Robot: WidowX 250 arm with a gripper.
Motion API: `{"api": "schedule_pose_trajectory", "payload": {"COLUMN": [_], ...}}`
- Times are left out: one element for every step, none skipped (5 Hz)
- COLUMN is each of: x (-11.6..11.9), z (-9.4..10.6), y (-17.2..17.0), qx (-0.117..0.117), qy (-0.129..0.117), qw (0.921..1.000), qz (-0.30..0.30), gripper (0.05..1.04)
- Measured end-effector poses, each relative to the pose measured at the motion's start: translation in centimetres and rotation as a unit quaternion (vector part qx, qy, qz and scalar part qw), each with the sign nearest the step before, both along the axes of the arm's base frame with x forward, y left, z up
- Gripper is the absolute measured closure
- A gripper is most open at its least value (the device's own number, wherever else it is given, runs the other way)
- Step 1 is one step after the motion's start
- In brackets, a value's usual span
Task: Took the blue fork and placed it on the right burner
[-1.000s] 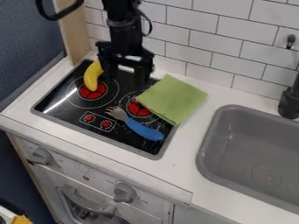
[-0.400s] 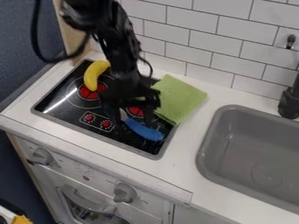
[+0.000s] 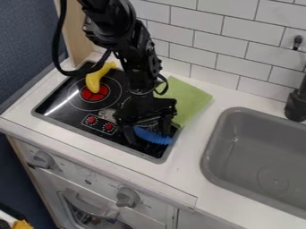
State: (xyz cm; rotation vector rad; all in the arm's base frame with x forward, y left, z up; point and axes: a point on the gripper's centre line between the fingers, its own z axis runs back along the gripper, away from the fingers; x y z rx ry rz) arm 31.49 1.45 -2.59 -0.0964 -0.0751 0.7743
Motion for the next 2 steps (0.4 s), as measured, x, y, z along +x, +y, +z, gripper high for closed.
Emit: {"api": "schedule_pose_trajectory", "payload": {"x": [0.68, 0.98], "z": [-0.31, -0.74], "y": [-0.08, -0.1], "qx": [-0.007, -0.006], "qy": [-0.001, 0.005], "qw": [0.9997, 0.9994], "qz": [0.024, 0.032], "gripper": [0.083, 0.083]}}
